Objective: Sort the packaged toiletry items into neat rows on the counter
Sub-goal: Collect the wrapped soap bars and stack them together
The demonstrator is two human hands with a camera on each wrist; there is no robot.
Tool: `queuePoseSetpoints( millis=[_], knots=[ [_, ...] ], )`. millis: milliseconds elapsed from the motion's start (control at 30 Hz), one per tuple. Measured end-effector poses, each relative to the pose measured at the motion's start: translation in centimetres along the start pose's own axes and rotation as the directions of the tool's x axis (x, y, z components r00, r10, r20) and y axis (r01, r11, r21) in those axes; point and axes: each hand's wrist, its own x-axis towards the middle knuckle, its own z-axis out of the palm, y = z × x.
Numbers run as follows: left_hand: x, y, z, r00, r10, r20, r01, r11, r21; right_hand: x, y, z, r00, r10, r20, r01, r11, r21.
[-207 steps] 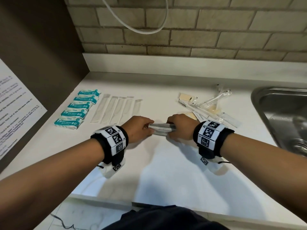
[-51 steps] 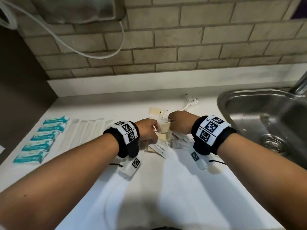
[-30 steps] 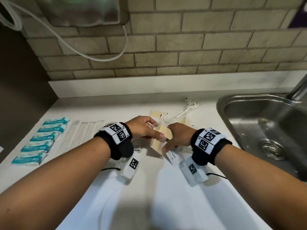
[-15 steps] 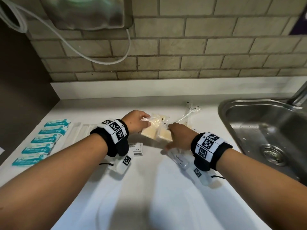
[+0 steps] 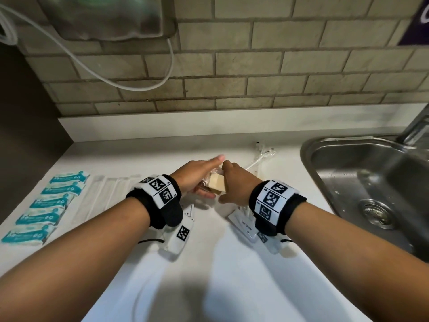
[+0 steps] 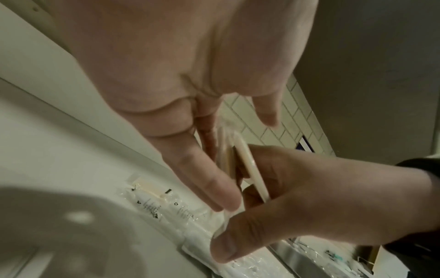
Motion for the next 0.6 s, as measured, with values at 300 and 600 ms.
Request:
queuePoseSetpoints(
  millis=[300,600],
  knots=[
    [2.3,0.4,-0.2,0.984,0.145,-0.106,-0.132,0.984,0.122,0.4,4.5,-3.4,0.988,0.129,0.083,-0.132,0.991,0.03],
    [4.6,2.4,0.4,0.971,0.175,-0.16,-0.17,0.984,0.048,2.8,7.5,-3.7,0.968,0.17,0.186,-0.136,0.974,-0.183]
  ],
)
